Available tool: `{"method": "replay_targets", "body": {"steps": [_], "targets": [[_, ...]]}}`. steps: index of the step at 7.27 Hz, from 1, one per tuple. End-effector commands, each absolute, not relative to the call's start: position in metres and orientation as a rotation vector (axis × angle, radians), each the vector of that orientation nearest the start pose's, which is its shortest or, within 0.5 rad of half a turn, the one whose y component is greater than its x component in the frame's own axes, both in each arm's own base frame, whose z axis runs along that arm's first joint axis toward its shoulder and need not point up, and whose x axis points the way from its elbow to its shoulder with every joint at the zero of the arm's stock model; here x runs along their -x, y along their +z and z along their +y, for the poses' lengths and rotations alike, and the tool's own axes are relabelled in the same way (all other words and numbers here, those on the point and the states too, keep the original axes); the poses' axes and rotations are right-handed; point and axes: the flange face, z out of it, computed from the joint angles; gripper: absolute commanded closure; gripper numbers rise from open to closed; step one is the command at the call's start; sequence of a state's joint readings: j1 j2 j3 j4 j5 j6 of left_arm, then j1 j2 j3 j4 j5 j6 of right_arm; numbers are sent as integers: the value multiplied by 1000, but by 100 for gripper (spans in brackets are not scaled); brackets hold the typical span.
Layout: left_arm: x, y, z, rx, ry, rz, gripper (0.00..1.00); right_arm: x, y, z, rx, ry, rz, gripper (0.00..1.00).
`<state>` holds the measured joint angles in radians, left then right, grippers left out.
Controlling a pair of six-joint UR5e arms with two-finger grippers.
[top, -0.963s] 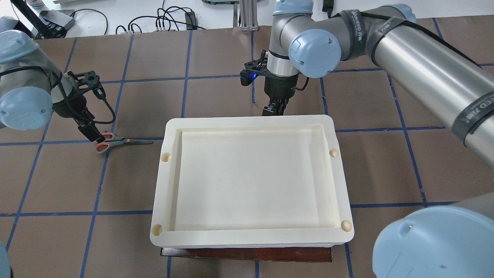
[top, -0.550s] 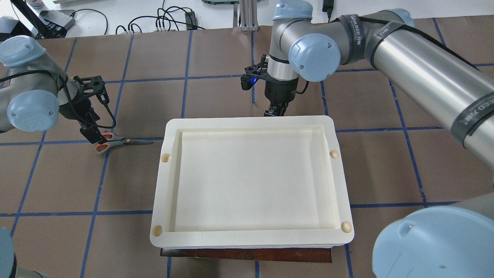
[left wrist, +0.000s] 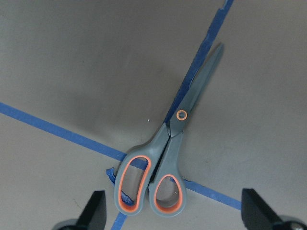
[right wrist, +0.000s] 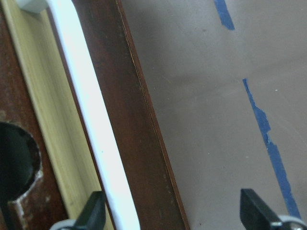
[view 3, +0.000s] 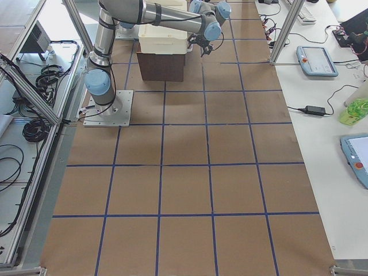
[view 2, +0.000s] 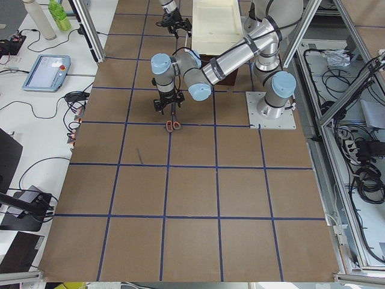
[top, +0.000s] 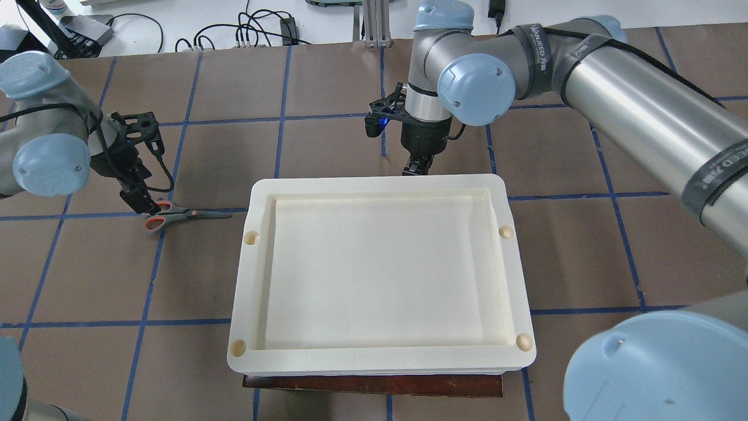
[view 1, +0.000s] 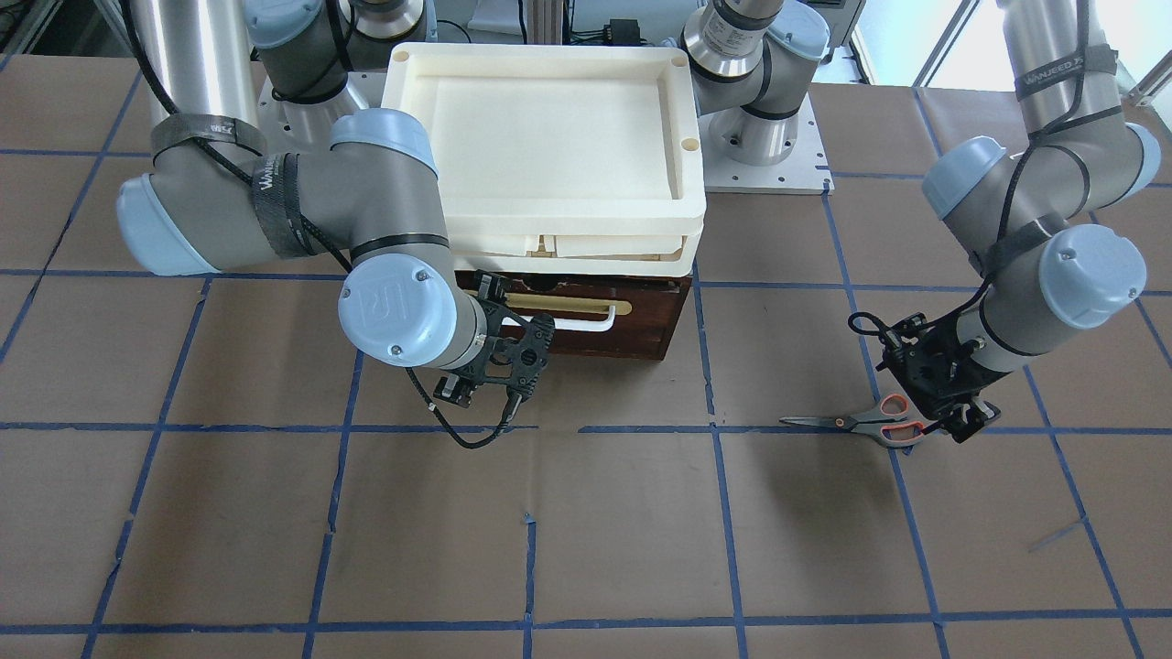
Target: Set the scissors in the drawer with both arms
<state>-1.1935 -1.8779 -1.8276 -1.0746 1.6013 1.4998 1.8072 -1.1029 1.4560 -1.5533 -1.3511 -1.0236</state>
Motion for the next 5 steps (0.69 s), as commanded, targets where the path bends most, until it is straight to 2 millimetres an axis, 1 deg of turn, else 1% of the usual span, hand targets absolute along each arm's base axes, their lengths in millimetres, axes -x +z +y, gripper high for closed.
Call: {"method": "replay_targets", "body": {"steps": [1, 2, 3, 4, 5], "targets": [[-85, 232, -568, -1812, 102, 2611, 0, -295, 273, -563, 1596, 347, 2278, 0], [-86, 228, -569, -1884, 104, 2567, 0, -295, 272, -563, 1598, 346, 2280, 0], [-74, 218, -565, -1929, 119, 2557, 0, -295, 273, -563, 1601, 342, 2279, 0], [-72, 213, -560, -2000, 129, 2512, 0, -296, 273, -567, 1615, 302, 2291, 0], [-71, 209, -558, -2030, 117, 2479, 0, -296, 270, -571, 1620, 301, 2294, 0]]}}
